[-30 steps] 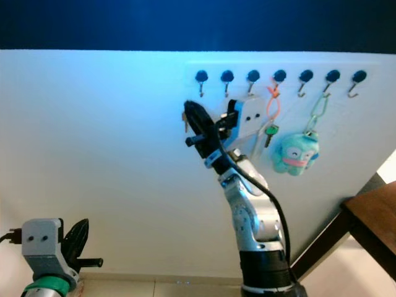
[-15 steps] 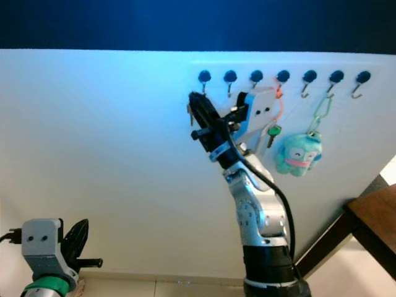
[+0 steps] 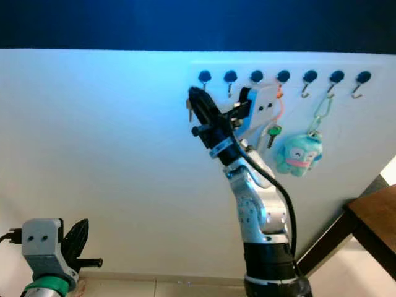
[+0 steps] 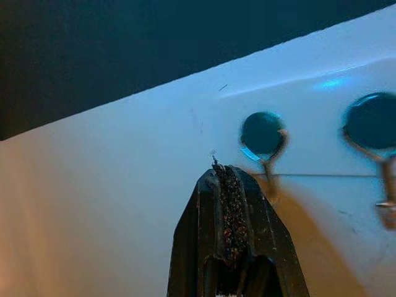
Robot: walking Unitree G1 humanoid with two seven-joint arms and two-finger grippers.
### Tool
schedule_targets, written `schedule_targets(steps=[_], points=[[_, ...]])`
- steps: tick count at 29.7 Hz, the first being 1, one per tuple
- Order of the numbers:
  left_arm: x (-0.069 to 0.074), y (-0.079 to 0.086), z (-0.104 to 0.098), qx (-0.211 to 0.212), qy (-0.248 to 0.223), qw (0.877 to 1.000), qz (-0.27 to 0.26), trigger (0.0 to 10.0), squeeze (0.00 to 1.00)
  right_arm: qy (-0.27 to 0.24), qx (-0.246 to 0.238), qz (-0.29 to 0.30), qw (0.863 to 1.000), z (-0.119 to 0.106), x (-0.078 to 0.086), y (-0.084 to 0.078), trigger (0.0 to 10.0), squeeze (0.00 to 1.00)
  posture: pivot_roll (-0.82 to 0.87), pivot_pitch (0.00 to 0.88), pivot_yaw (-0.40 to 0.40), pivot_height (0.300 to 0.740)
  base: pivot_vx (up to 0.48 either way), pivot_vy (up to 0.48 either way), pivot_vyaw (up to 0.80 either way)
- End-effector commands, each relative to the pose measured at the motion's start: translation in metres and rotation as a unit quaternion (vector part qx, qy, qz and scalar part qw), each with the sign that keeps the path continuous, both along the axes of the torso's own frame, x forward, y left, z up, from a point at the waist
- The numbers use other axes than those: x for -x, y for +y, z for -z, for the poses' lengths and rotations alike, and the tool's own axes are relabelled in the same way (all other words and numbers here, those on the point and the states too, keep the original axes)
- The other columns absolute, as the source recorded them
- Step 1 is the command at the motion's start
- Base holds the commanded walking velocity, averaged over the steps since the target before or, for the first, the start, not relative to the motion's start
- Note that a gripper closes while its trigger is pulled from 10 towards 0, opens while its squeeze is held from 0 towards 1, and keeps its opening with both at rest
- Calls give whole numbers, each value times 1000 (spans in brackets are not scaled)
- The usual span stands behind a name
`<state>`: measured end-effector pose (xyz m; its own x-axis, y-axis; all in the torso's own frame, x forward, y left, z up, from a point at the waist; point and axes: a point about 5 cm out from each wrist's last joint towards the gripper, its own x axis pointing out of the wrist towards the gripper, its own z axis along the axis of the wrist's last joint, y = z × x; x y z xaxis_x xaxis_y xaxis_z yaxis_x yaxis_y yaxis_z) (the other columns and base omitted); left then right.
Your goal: Hang keys on a hook
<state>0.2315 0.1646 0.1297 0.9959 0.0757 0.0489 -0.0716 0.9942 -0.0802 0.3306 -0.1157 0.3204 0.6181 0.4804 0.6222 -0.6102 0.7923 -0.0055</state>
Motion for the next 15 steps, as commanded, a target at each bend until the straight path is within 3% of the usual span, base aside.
schedule_targets(steps=[1, 9, 15], points=[[2, 3, 2, -3, 7, 1000, -1, 10000, 0, -8, -8, 4, 1000, -4, 3, -3, 10000, 0, -72, 80, 125, 740, 0, 0, 0], [-1, 4, 2, -6, 6, 1000, 3, 10000, 0, 8, -22, 43, 999, 2, 0, -24, 10000, 0, -82, 65, 134, 740, 0, 0, 0], [-5, 4, 0, -8, 3, 1000, 6, 10000, 0, 14, -16, 47, 999, 4, -2, -29, 10000, 0, -81, 64, 133, 740, 0, 0, 0]])
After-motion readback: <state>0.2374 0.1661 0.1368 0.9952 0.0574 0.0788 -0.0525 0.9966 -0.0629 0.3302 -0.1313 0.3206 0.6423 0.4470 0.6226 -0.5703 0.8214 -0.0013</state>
